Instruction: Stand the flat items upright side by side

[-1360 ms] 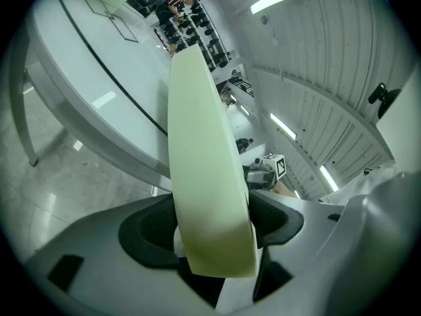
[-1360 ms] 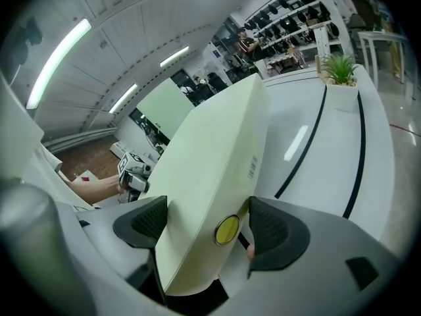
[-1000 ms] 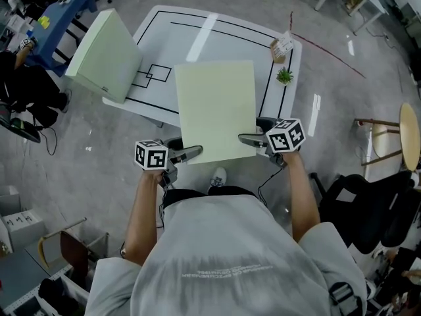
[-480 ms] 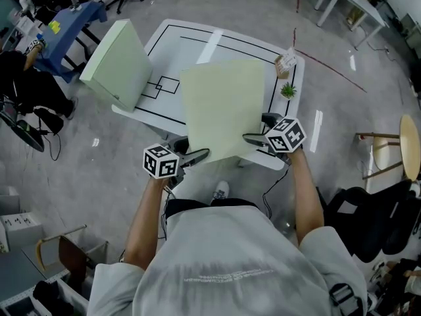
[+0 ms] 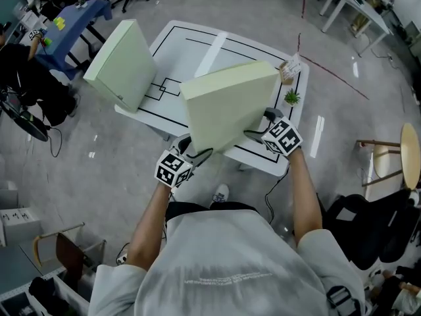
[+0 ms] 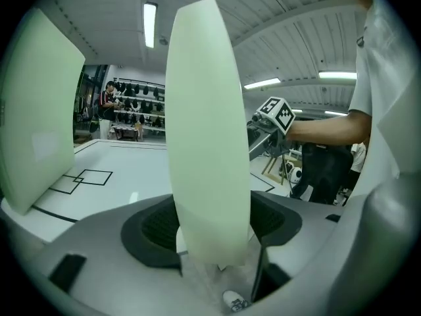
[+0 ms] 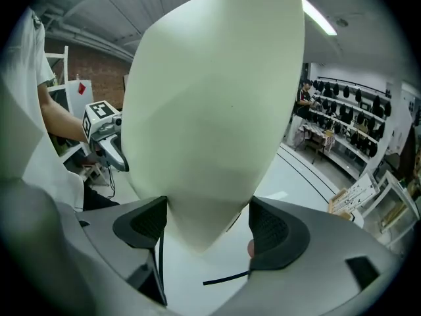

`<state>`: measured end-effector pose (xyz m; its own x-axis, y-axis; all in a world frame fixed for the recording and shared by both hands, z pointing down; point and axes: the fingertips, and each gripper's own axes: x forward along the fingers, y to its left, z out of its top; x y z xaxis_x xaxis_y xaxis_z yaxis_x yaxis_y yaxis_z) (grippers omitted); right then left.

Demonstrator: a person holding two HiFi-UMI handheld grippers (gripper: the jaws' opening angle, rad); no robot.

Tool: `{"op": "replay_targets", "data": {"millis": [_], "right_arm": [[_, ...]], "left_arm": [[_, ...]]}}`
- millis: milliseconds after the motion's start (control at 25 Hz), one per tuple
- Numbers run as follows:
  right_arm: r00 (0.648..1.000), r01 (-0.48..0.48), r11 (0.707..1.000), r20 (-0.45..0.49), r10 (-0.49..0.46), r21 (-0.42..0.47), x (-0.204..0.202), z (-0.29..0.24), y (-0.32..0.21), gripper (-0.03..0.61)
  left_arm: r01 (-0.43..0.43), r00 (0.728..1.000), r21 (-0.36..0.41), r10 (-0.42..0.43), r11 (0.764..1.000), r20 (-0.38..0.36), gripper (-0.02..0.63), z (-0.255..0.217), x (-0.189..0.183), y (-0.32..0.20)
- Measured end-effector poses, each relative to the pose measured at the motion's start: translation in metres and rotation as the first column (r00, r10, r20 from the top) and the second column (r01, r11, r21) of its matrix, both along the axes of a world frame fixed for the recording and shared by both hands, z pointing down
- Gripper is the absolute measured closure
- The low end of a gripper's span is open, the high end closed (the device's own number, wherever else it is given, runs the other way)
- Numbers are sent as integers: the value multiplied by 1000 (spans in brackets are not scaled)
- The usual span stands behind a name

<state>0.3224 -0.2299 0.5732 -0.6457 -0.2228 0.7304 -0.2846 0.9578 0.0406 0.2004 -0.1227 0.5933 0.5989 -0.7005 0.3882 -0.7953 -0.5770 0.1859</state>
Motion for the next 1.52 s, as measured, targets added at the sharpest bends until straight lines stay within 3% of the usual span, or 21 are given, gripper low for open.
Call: {"op": "replay_targets", "data": {"millis": [120, 280, 400, 640, 800, 960, 1160, 1520], "right_arm": [[1000, -6, 1000, -21, 6, 15, -1, 2, -9, 183], [999, -46, 998, -10, 46, 54, 1, -1, -24, 213], [999, -53, 997, 4, 53, 61, -2, -3, -31, 219], [999, -41, 996, -18, 43, 78, -1, 4, -43, 221], [997, -25, 993, -71, 33, 113, -1, 9, -59, 221], [998, -25, 994, -52, 30, 108, -7, 9, -71, 222], [998, -34, 992, -47, 40, 122, -13, 16, -96, 229], [995, -100, 986, -10, 102, 130, -14, 15, -128, 241]], "left_arm": [[2, 1000, 2, -2, 1000, 27, 291, 4, 3, -2], [-58, 996, 13, 57, 998, 69, 287, 7, 18, 0], [-36, 998, 24, 35, 999, 56, 284, 5, 20, -3], [-76, 990, 72, 67, 995, 124, 288, 4, 27, -8], [-104, 988, 66, 96, 992, 121, 301, 7, 37, -13], [-94, 989, 44, 88, 995, 122, 301, 11, 36, -21], [-155, 973, 49, 144, 987, 178, 300, 18, 48, -29], [-123, 983, 46, 115, 991, 144, 307, 18, 55, -56]]}}
